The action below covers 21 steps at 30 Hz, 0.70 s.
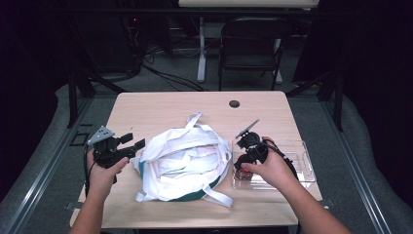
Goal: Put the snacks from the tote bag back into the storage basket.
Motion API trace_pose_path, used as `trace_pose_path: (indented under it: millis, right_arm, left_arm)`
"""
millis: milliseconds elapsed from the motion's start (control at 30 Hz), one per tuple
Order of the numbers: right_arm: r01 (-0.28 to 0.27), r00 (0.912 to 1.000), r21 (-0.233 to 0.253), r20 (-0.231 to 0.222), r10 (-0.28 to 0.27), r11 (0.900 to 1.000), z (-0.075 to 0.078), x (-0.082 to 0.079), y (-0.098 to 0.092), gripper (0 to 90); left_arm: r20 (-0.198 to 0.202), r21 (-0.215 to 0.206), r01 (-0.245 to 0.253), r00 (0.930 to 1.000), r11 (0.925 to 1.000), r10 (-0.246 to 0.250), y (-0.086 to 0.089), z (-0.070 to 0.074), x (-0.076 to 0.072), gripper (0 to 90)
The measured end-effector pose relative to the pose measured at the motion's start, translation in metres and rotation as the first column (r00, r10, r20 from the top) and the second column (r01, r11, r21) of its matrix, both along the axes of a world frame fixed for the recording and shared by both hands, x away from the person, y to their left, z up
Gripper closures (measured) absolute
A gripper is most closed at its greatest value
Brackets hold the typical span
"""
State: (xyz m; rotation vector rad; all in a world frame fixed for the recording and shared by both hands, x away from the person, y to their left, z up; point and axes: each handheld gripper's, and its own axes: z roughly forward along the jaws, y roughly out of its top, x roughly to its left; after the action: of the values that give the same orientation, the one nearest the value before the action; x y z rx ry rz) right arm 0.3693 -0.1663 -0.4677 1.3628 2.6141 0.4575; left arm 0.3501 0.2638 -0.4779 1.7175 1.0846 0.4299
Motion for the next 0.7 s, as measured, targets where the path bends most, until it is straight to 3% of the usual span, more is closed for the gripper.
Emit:
trace_pose_path:
  millis: [233,300,400,467,700]
  right_arm:
    - [-0.014,0.9999,-0.026,0.003,0.014,1.000,0.001,-0.002,-0.001,21.9]
    - [-0.008,1.0000,0.000,0.005,0.008,1.000,0.001,-0.004,0.000,21.9]
    - [-0.020,0.9997,-0.017,0.011,0.021,1.000,0.003,-0.005,0.000,21.9]
    - [-0.020,0.9996,0.004,0.020,0.020,1.000,0.005,-0.006,0.003,22.0]
    - [-0.041,0.9986,-0.008,0.033,0.041,0.999,0.013,-0.008,0.008,22.1]
  left_arm:
    - [-0.001,-0.012,-0.001,1.0000,0.9999,0.001,0.000,0.000,0.002,36.9]
    - [-0.005,-0.010,-0.001,1.0000,1.0000,0.001,0.000,-0.001,0.003,36.9]
    - [-0.005,-0.007,0.003,1.0000,1.0000,-0.003,-0.001,-0.001,0.004,36.9]
    - [-0.005,-0.005,0.004,1.0000,1.0000,-0.004,-0.001,-0.001,0.004,37.0]
    - [-0.006,-0.005,0.004,1.0000,1.0000,-0.004,-0.001,-0.001,0.002,37.0]
